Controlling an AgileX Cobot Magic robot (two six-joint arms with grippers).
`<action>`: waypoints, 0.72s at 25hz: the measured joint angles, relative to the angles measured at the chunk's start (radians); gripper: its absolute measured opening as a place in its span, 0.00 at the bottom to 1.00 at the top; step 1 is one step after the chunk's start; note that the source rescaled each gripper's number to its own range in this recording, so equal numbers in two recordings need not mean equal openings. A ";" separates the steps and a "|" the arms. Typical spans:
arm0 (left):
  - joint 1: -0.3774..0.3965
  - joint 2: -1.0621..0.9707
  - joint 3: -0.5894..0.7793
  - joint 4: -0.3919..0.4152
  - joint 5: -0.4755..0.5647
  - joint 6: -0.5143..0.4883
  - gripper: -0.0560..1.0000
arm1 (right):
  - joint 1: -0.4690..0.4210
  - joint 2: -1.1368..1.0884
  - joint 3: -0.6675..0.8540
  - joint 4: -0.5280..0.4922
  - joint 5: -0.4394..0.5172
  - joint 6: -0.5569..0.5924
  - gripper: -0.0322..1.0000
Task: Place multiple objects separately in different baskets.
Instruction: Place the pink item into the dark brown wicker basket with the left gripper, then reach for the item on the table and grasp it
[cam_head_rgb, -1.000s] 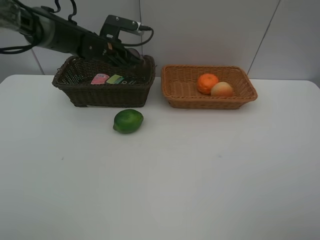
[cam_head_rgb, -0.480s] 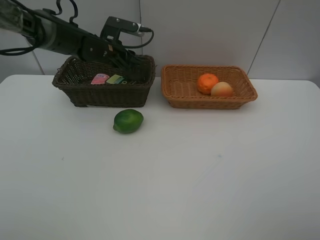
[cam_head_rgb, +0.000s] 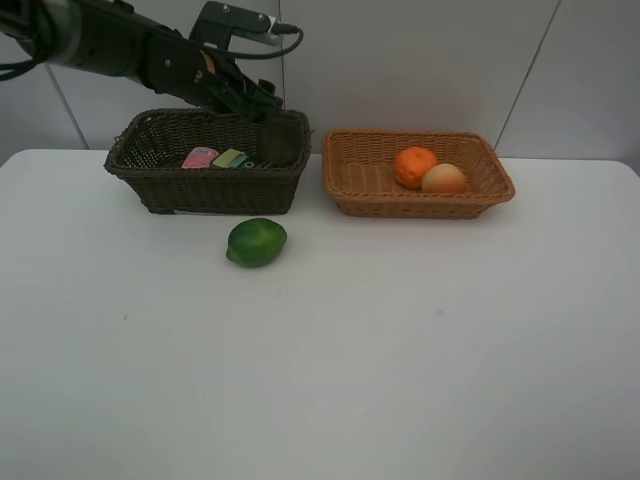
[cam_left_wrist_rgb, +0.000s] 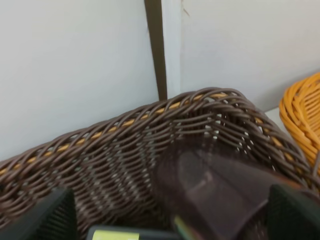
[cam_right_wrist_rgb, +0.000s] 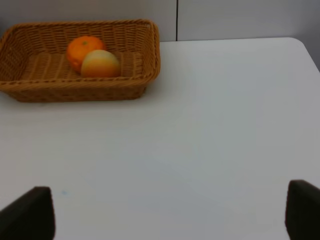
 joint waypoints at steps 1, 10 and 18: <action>0.000 0.000 0.000 0.000 0.000 0.000 0.98 | 0.000 0.000 0.000 0.000 0.000 0.000 1.00; -0.011 -0.139 0.000 -0.029 0.355 0.000 0.98 | 0.000 0.000 0.000 0.000 0.000 0.000 1.00; -0.044 -0.291 0.115 -0.096 0.478 0.018 0.98 | 0.000 0.000 0.000 0.000 0.000 0.000 1.00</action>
